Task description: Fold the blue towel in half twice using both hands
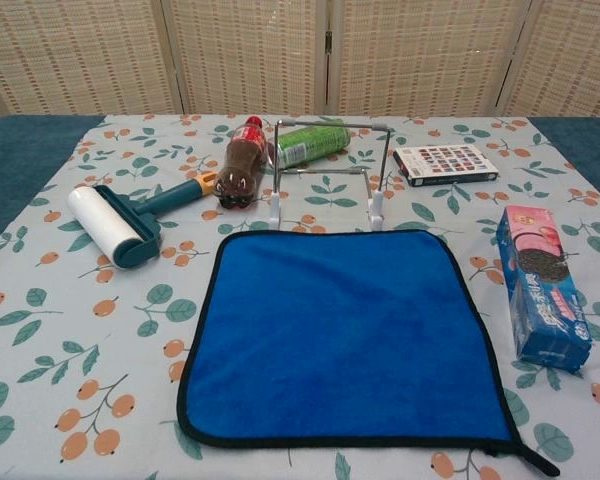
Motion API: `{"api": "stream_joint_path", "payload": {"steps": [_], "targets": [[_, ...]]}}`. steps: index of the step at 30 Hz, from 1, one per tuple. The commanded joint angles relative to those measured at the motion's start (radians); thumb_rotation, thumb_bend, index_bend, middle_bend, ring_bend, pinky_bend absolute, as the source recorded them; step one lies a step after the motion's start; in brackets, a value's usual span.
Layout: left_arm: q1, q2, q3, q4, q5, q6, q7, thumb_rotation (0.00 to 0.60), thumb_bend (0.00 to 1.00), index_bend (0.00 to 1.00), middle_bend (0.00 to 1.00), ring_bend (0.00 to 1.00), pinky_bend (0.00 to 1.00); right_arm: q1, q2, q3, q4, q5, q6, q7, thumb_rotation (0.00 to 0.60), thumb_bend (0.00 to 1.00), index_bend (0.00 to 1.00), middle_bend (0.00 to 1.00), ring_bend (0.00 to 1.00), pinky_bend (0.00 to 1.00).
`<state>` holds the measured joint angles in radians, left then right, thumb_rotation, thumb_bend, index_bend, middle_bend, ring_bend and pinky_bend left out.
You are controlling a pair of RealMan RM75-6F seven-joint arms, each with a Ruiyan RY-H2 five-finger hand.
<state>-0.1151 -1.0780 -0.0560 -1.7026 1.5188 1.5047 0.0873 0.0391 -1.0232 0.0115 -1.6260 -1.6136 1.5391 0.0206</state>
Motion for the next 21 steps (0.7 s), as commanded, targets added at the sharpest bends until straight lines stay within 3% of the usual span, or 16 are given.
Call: {"api": "stream_joint_path", "payload": {"steps": [1, 16, 18, 21], "targets": [[0.001, -0.001, -0.001, 0.0, -0.003, 0.0, -0.001, 0.6, 0.28, 0.11, 0.11, 0.05, 0.13, 0.0, 0.0, 0.001, 0.0, 0.0, 0.002, 0.002, 0.6, 0.25, 0.3, 0.44, 0.31, 0.39], [-0.022, 0.026, 0.014, 0.014, 0.051, -0.024, -0.042, 0.6, 0.28, 0.13, 0.11, 0.07, 0.13, 0.0, 0.017, 0.002, -0.013, -0.029, 0.022, -0.014, 0.6, 0.25, 0.3, 0.44, 0.32, 0.4], [-0.034, 0.035, 0.025, 0.021, 0.09, -0.034, -0.063, 0.6, 0.26, 0.15, 0.12, 0.13, 0.17, 0.001, 0.025, 0.003, -0.022, -0.04, 0.029, -0.021, 0.6, 0.25, 0.3, 0.45, 0.34, 0.42], [-0.057, 0.039, 0.043, 0.043, 0.157, -0.044, -0.099, 0.6, 0.25, 0.17, 0.22, 0.23, 0.3, 0.003, 0.031, 0.004, -0.034, -0.056, 0.038, -0.027, 0.6, 0.25, 0.3, 0.46, 0.36, 0.44]]}}
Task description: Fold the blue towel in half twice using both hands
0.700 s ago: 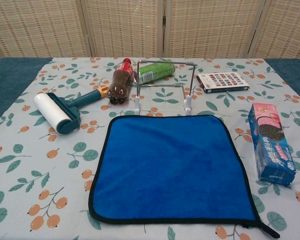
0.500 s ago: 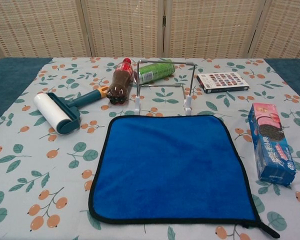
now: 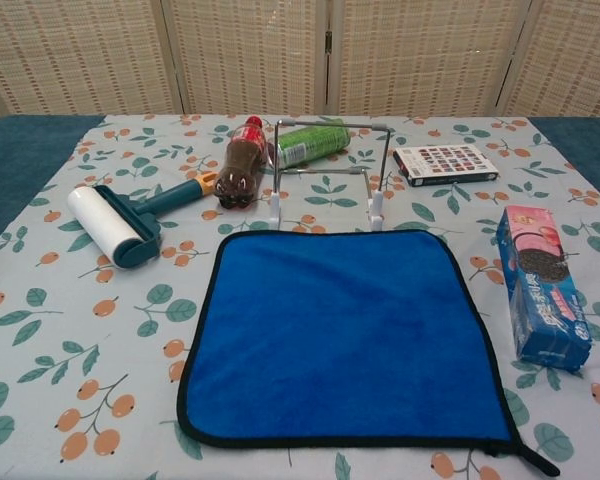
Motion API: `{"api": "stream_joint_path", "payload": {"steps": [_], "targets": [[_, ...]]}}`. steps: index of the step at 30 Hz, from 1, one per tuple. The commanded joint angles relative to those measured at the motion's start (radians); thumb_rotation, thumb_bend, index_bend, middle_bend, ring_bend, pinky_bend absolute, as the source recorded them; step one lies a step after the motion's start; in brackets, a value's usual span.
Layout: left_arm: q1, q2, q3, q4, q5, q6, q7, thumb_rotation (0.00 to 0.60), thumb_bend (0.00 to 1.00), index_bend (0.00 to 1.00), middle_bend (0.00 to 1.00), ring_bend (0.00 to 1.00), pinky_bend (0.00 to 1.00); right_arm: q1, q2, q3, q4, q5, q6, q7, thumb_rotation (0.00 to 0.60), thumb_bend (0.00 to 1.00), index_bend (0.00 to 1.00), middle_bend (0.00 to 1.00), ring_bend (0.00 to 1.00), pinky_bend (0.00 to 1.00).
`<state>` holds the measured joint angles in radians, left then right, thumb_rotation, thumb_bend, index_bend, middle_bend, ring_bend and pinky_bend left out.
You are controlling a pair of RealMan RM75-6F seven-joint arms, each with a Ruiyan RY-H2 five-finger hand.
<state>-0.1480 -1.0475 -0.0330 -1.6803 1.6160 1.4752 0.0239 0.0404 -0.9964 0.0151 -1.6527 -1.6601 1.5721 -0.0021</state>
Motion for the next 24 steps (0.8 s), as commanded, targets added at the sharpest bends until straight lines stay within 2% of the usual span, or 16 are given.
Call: {"api": "stream_joint_path", "payload": {"steps": [1, 8, 13, 17, 21, 24], "targets": [[-0.032, 0.009, 0.025, 0.027, 0.079, -0.02, -0.045, 0.6, 0.25, 0.18, 0.26, 0.26, 0.33, 0.003, 0.006, 0.0, -0.011, -0.015, 0.007, -0.007, 0.6, 0.25, 0.3, 0.46, 0.36, 0.44], [-0.098, -0.014, 0.045, 0.066, 0.188, -0.055, -0.09, 0.6, 0.25, 0.21, 0.38, 0.36, 0.48, 0.008, 0.009, -0.019, -0.044, -0.077, 0.009, -0.044, 0.6, 0.25, 0.3, 0.49, 0.42, 0.49], [-0.16, -0.036, 0.056, 0.076, 0.27, -0.087, -0.092, 0.6, 0.25, 0.23, 0.49, 0.44, 0.62, 0.025, 0.016, -0.037, -0.067, -0.131, -0.015, -0.068, 0.6, 0.23, 0.31, 0.53, 0.47, 0.55], [-0.205, -0.055, 0.066, 0.069, 0.333, -0.11, -0.08, 0.6, 0.25, 0.26, 0.59, 0.5, 0.74, 0.05, 0.007, -0.056, -0.08, -0.179, -0.053, -0.076, 0.6, 0.22, 0.31, 0.58, 0.54, 0.66], [-0.252, -0.085, 0.076, 0.067, 0.389, -0.139, -0.063, 0.6, 0.25, 0.29, 0.81, 0.69, 0.87, 0.085, -0.011, -0.076, -0.09, -0.223, -0.113, -0.088, 0.6, 0.21, 0.32, 0.69, 0.67, 0.79], [-0.287, -0.105, 0.084, 0.063, 0.417, -0.174, -0.049, 0.6, 0.25, 0.31, 0.88, 0.76, 0.92, 0.109, -0.029, -0.084, -0.09, -0.252, -0.148, -0.1, 0.6, 0.21, 0.33, 0.78, 0.75, 0.88]]}}
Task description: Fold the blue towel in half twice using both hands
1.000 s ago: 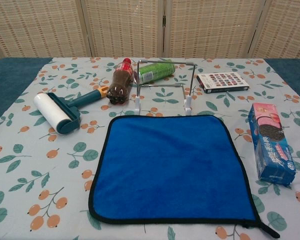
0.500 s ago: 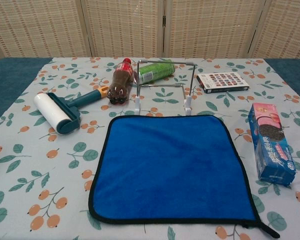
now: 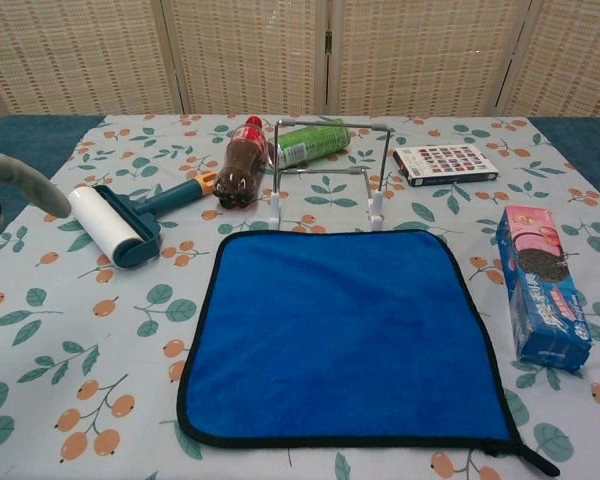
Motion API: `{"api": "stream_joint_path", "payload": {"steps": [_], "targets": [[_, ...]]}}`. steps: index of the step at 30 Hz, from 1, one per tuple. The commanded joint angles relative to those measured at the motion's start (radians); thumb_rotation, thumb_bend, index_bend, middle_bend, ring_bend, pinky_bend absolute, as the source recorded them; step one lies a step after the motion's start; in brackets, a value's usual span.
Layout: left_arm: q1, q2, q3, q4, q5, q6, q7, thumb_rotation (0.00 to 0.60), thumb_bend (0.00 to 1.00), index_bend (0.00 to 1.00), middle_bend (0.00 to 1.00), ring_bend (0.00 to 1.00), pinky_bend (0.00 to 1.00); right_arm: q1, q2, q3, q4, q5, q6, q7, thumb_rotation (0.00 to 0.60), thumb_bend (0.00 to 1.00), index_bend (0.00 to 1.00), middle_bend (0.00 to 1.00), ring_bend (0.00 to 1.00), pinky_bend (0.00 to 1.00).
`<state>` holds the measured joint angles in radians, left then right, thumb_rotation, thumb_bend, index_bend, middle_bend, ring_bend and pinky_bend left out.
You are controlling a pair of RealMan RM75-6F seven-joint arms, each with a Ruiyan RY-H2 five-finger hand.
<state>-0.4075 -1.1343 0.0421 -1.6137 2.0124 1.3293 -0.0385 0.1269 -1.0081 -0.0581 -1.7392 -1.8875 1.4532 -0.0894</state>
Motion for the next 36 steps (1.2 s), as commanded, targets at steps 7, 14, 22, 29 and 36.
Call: {"api": "stream_joint_path", "payload": {"steps": [7, 14, 22, 29, 36], "targets": [[-0.112, -0.068, 0.022, -0.012, 0.049, -0.129, 0.035, 0.6, 0.25, 0.32, 0.95, 0.82, 0.99, 0.063, -0.049, -0.025, -0.001, -0.045, -0.093, -0.025, 0.6, 0.2, 0.34, 0.83, 0.82, 0.97], [-0.179, -0.136, 0.04, -0.003, 0.056, -0.219, 0.056, 0.6, 0.25, 0.35, 1.0, 0.87, 1.0, 0.075, -0.076, -0.031, 0.009, -0.027, -0.124, -0.05, 0.6, 0.21, 0.35, 0.86, 0.85, 0.99], [-0.237, -0.244, 0.057, 0.037, 0.048, -0.305, 0.1, 0.6, 0.25, 0.36, 1.0, 0.87, 1.0, 0.095, -0.088, -0.042, 0.015, -0.013, -0.159, -0.057, 0.6, 0.21, 0.35, 0.88, 0.87, 0.99], [-0.248, -0.338, 0.068, 0.124, 0.013, -0.311, 0.11, 0.6, 0.25, 0.38, 1.0, 0.87, 1.0, 0.099, -0.098, -0.054, 0.02, -0.004, -0.163, -0.048, 0.6, 0.22, 0.35, 0.88, 0.88, 0.99], [-0.252, -0.375, 0.074, 0.169, -0.033, -0.313, 0.121, 0.6, 0.25, 0.4, 1.0, 0.87, 1.0, 0.099, -0.1, -0.059, 0.027, 0.002, -0.15, -0.039, 0.6, 0.21, 0.35, 0.88, 0.88, 0.99]]}}
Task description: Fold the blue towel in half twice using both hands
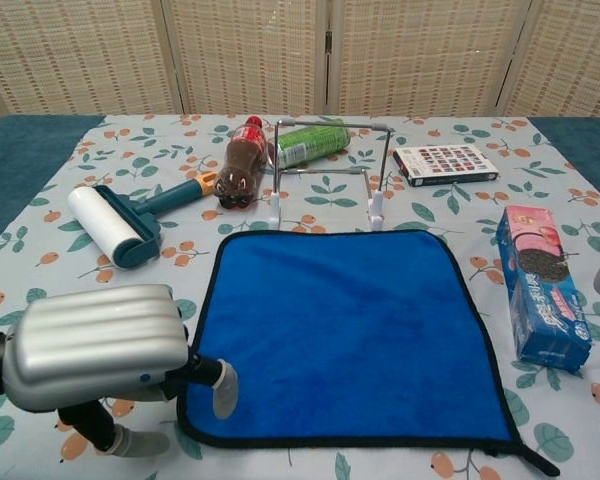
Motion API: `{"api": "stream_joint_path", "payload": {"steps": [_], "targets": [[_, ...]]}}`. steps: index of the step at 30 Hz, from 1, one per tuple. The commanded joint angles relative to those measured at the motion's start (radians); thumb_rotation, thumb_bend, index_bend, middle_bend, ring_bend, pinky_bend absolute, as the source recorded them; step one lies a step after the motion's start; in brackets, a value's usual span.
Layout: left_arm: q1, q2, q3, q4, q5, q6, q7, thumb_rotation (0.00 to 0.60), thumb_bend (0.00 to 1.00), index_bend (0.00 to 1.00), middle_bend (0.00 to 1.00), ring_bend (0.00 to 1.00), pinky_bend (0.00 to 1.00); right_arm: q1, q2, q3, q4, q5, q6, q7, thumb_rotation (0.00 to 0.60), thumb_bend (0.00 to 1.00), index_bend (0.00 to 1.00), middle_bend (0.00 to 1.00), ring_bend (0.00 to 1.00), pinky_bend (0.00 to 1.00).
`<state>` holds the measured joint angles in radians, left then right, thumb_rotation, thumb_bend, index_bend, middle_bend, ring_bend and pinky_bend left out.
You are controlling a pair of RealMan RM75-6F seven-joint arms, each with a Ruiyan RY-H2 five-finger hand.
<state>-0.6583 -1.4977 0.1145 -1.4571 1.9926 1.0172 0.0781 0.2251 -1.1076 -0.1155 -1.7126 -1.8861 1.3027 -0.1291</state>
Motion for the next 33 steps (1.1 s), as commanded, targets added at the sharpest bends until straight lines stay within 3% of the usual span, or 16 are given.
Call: {"api": "stream_joint_path", "payload": {"steps": [1, 19, 33], "targets": [[-0.002, -0.017, 0.002, 0.018, -0.02, -0.003, 0.005, 0.6, 0.25, 0.4, 1.0, 0.87, 1.0, 0.001, -0.001, -0.003, 0.001, 0.001, 0.001, 0.0, 0.6, 0.21, 0.35, 0.88, 0.88, 0.99], [-0.017, -0.101, 0.004, 0.077, -0.098, 0.001, 0.033, 0.6, 0.25, 0.39, 1.0, 0.87, 1.0, 0.004, 0.0, -0.018, 0.0, 0.006, 0.01, 0.01, 0.6, 0.22, 0.35, 0.88, 0.88, 0.99], [-0.031, -0.112, 0.013, 0.089, -0.142, -0.009, 0.035, 0.6, 0.29, 0.47, 1.0, 0.88, 1.0, 0.009, -0.007, -0.021, 0.012, 0.009, 0.018, 0.026, 0.6, 0.22, 0.35, 0.88, 0.88, 0.99]]}}
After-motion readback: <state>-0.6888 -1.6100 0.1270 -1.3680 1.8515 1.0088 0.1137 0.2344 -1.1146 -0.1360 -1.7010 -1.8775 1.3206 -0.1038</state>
